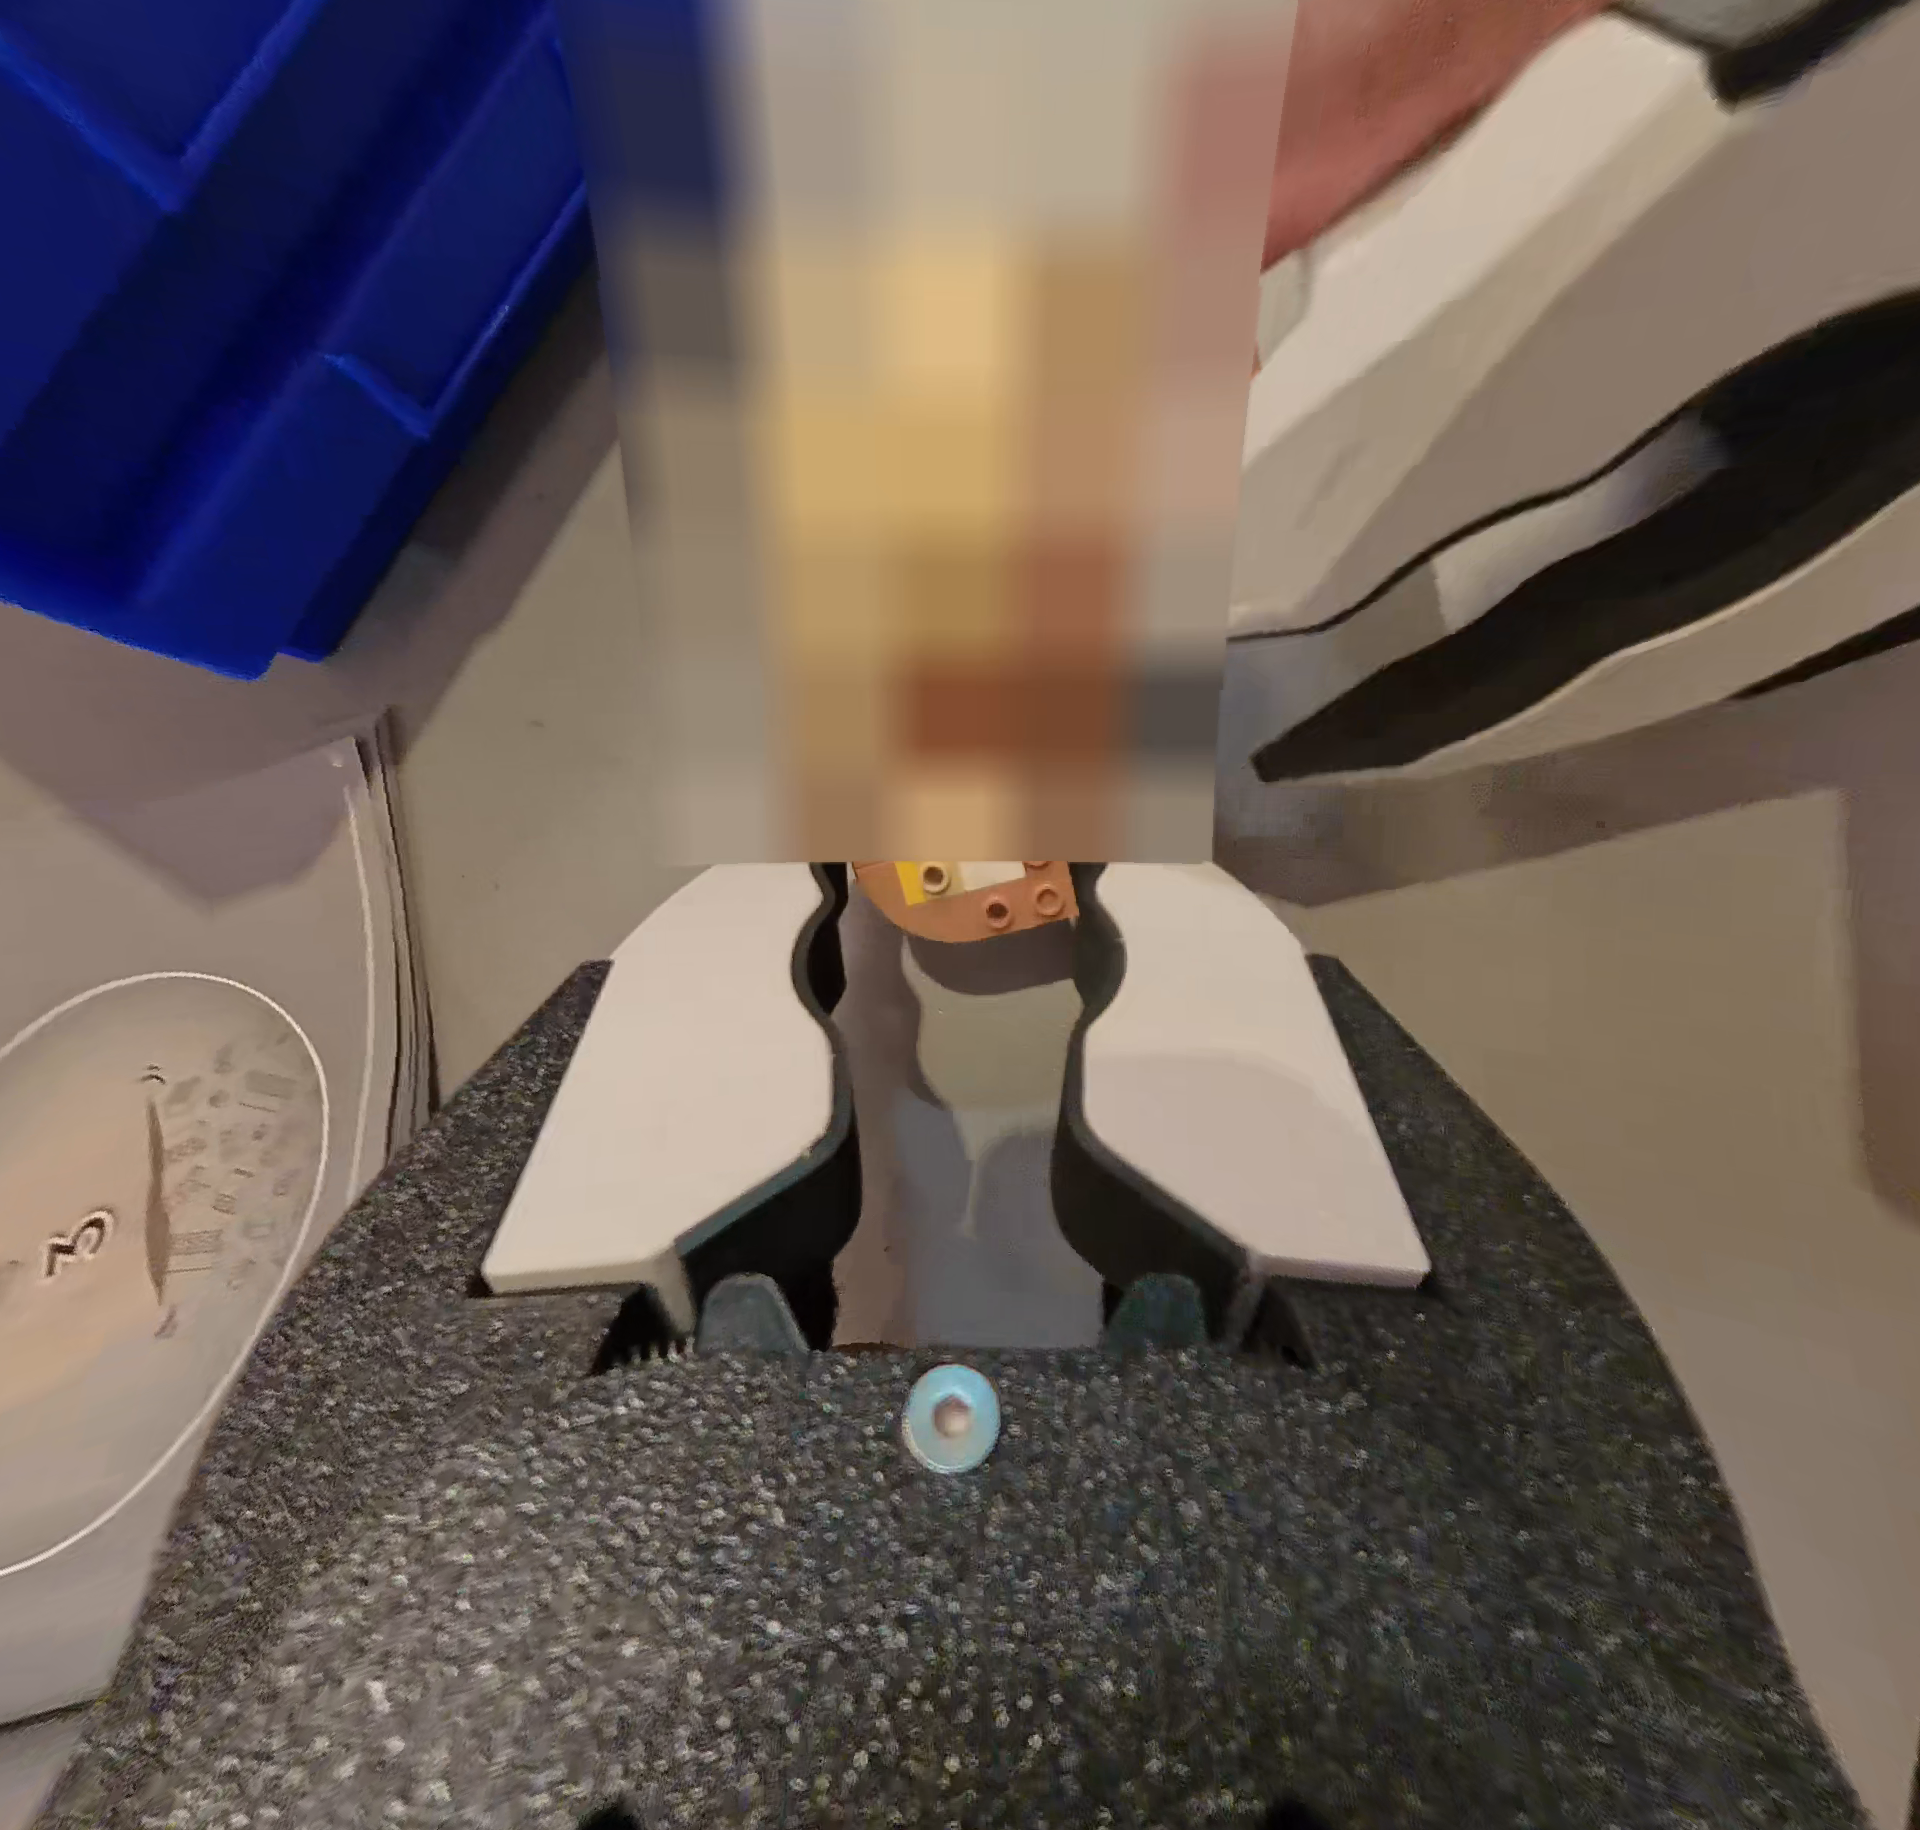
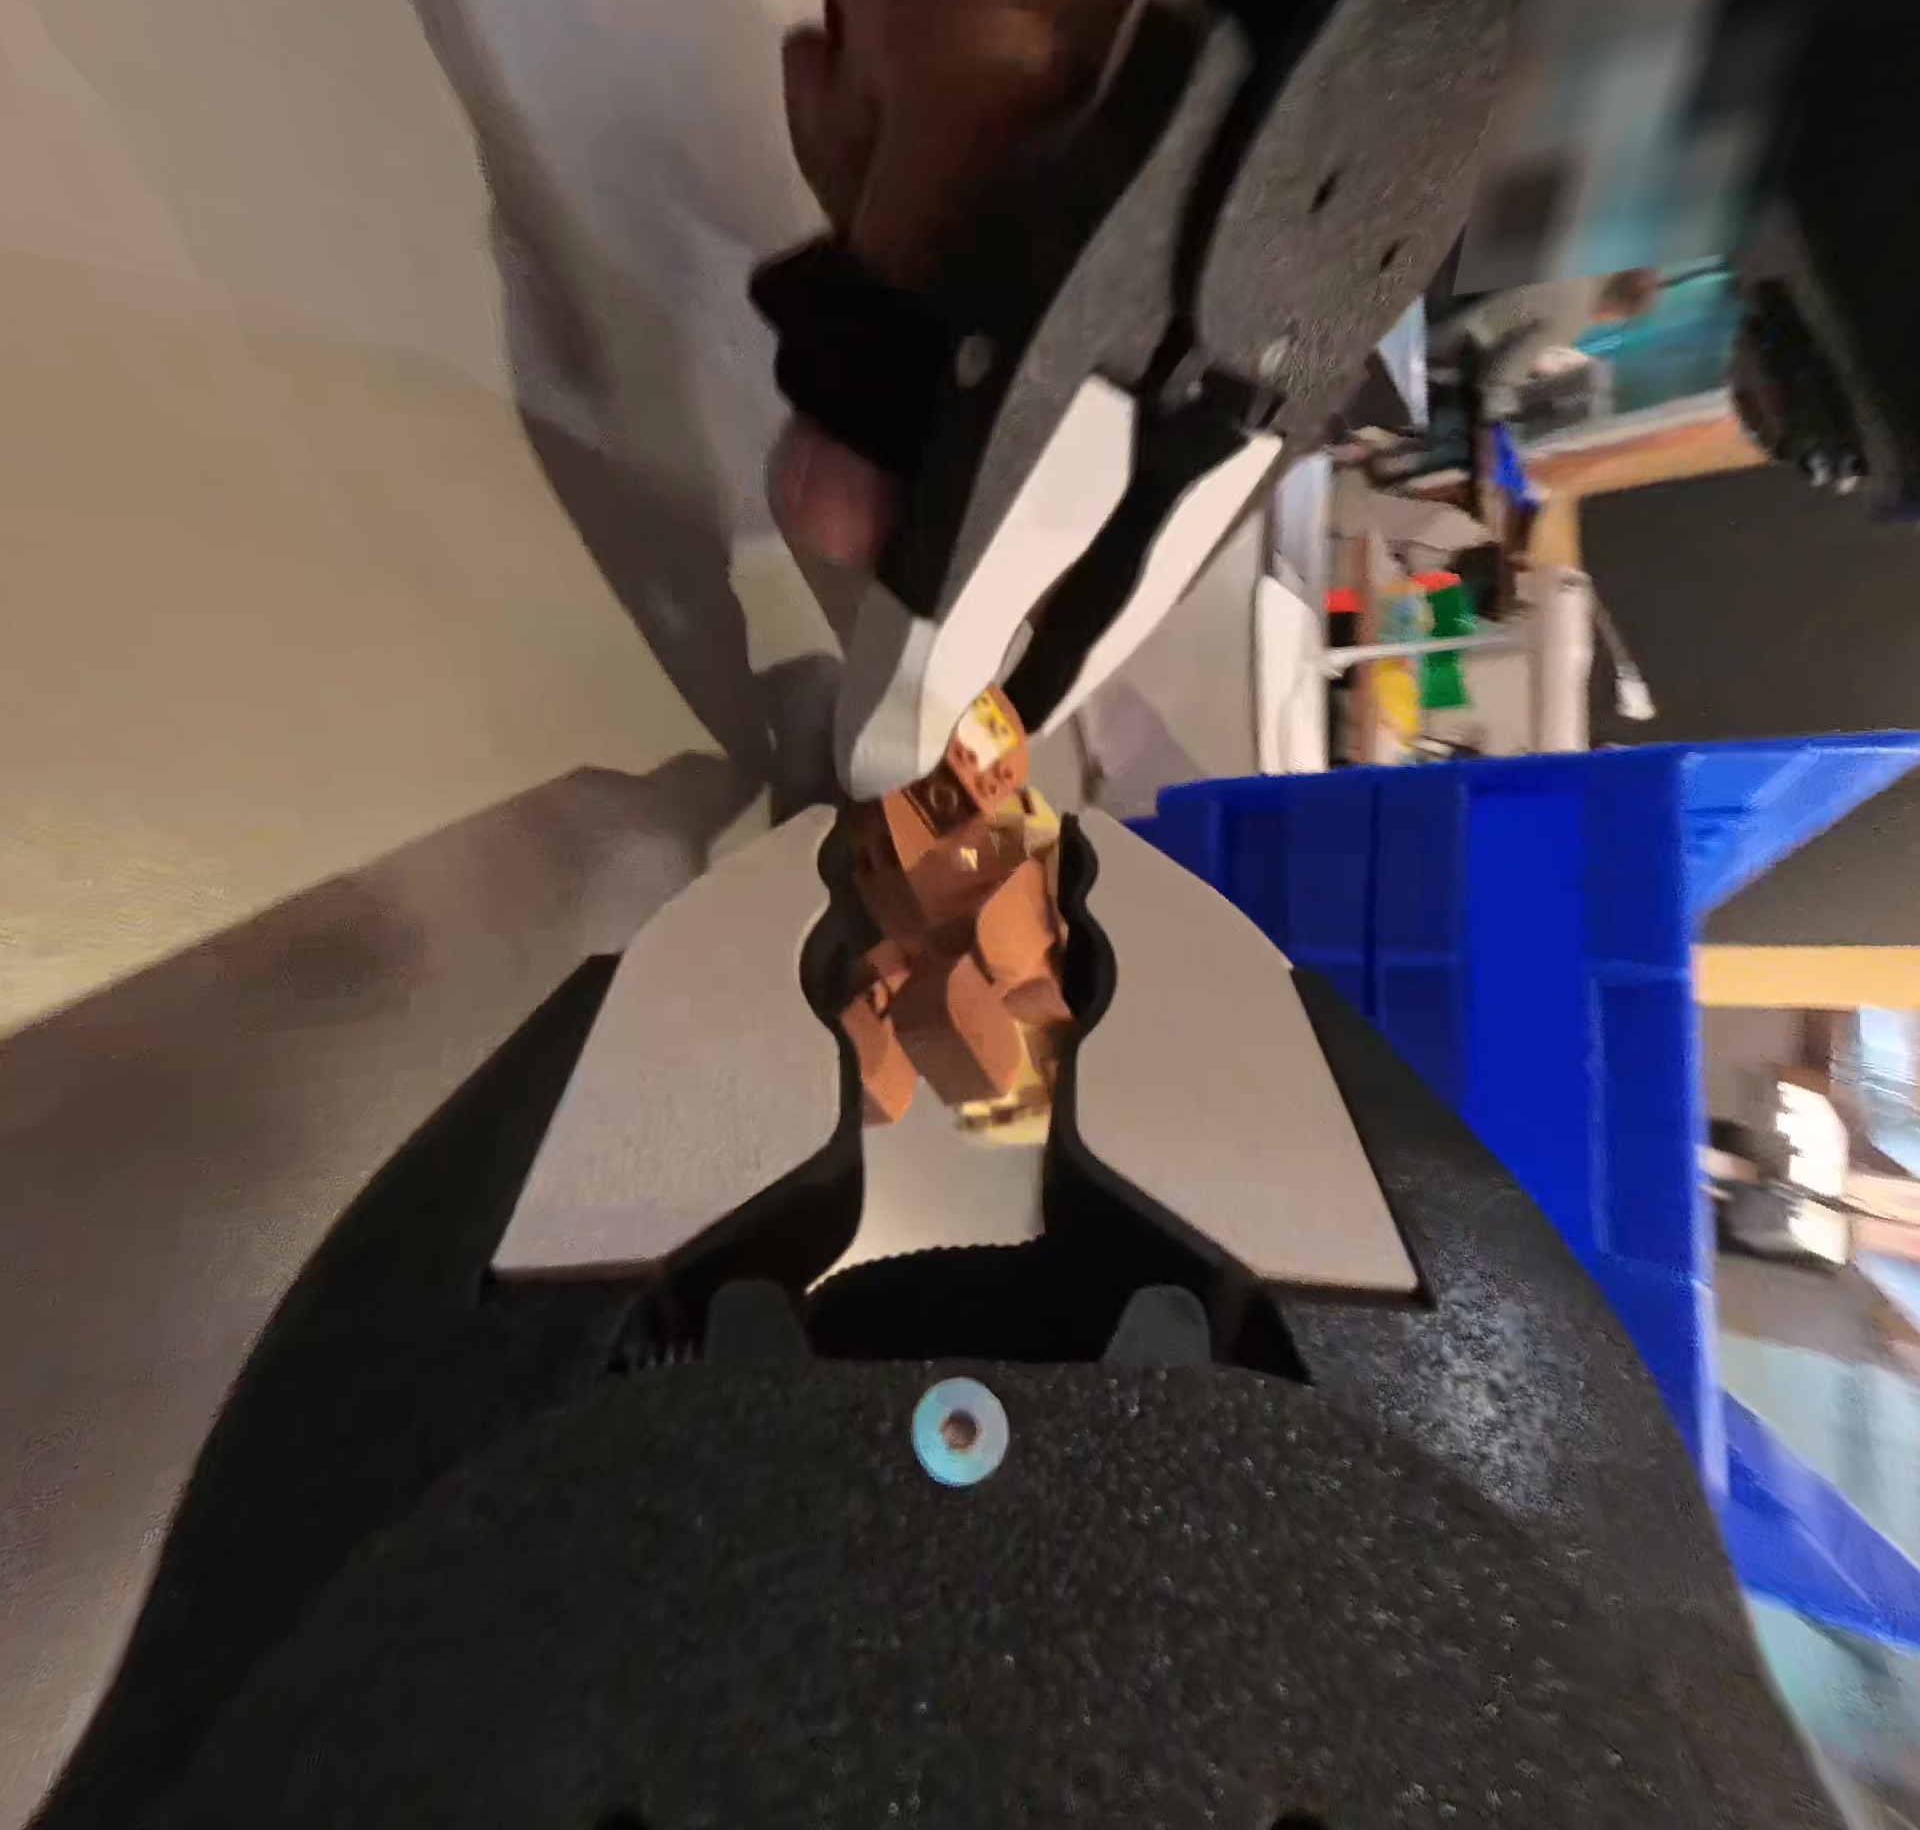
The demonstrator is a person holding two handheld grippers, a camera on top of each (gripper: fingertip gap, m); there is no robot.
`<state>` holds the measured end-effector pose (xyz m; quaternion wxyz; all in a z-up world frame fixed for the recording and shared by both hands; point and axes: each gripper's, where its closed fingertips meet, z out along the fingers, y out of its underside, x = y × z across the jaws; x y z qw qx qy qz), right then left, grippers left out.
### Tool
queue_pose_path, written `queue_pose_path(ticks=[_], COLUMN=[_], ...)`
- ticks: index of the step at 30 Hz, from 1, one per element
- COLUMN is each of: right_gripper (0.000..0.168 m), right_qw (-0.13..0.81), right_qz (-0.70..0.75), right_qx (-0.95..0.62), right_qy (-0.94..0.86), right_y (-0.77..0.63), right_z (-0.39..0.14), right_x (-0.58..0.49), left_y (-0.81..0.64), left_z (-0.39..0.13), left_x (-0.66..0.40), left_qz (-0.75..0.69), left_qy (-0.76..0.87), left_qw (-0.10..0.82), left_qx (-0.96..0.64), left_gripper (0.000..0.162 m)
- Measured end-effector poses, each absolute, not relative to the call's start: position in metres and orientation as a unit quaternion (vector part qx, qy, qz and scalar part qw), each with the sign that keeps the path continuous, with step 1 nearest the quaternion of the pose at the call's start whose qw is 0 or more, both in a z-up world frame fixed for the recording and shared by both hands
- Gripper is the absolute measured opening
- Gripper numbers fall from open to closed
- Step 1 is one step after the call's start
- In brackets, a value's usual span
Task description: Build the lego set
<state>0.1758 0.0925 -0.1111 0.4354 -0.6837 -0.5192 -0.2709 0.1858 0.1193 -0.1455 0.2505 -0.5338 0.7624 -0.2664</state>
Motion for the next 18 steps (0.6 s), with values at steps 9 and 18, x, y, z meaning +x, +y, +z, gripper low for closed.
queue_pose_path(ticks=[9,18], right_gripper=[0.022,0.024], right_qw=[0.407,0.354], right_qz=[-0.41,-0.474], right_qx=[-0.613,-0.598], right_qy=[-0.539,-0.542], right_y=[0.101,0.109], right_z=[-0.12,-0.132], right_x=[0.184,0.199], left_y=[0.121,0.125], left_z=[-0.142,-0.142], left_x=[0.188,0.189], left_qz=[-0.315,-0.322], left_qy=[0.722,0.71], left_qw=[0.22,0.216], left_qx=[-0.575,-0.587], left_gripper=[0.042,0.042])
